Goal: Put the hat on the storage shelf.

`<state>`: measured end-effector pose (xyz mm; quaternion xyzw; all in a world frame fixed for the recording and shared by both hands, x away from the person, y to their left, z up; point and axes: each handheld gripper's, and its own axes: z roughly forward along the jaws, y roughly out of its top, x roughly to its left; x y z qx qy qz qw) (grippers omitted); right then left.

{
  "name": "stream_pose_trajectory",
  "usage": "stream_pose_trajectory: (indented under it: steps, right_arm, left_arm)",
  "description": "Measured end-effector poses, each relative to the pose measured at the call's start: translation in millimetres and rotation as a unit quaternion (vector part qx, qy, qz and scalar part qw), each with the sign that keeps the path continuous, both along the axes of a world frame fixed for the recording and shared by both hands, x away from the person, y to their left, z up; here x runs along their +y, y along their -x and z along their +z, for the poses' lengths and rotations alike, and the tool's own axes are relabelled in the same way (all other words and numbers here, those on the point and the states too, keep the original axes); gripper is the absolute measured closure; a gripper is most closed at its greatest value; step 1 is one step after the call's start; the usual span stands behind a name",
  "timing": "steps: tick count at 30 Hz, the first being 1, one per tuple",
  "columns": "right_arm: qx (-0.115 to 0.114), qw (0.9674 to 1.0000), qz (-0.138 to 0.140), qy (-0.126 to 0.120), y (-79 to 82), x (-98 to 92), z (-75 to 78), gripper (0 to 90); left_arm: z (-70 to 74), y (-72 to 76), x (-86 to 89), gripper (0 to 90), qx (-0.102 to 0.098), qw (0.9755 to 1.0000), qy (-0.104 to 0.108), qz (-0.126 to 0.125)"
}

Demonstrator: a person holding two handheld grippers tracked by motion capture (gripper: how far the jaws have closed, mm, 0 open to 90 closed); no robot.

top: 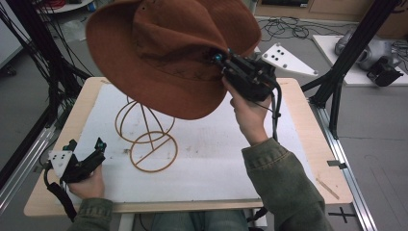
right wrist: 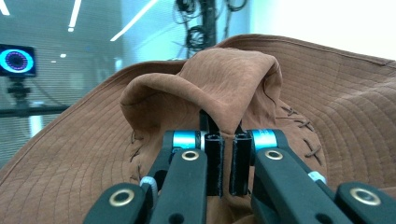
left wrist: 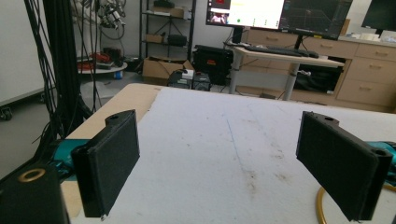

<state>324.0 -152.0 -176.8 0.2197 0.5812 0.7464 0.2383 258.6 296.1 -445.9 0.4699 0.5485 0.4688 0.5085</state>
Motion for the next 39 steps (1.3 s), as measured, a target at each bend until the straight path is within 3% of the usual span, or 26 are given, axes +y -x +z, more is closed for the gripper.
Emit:
stream_pose_trajectory:
  steps: [8,19,27,32,39]
  right_arm:
    - [0.014,0.9985,0.052,0.014,6.3,37.6,-9.2,88.5]
    - [0.059,0.9911,0.090,0.077,11.1,66.3,-58.2,88.5]
    - [0.094,0.9860,0.113,0.079,7.6,76.1,-79.2,88.4]
    - [0.116,0.9832,0.113,0.083,5.6,81.1,-89.8,88.3]
    - [0.129,0.9819,0.117,0.075,2.3,82.4,-94.5,88.1]
  left_arm:
    - [-0.5,0.5,4.2,13.6,-0.002,1.0000,0.008,0.003]
    - [-1.2,-0.3,6.0,13.6,-0.003,0.9999,0.009,0.005]
    - [-1.7,-0.4,6.1,13.6,-0.001,0.9999,0.010,0.005]
    - [-2.0,-0.6,6.7,13.6,0.001,0.9999,0.012,0.004]
    - [-2.2,-0.4,7.9,13.6,-0.001,0.9998,0.016,0.007]
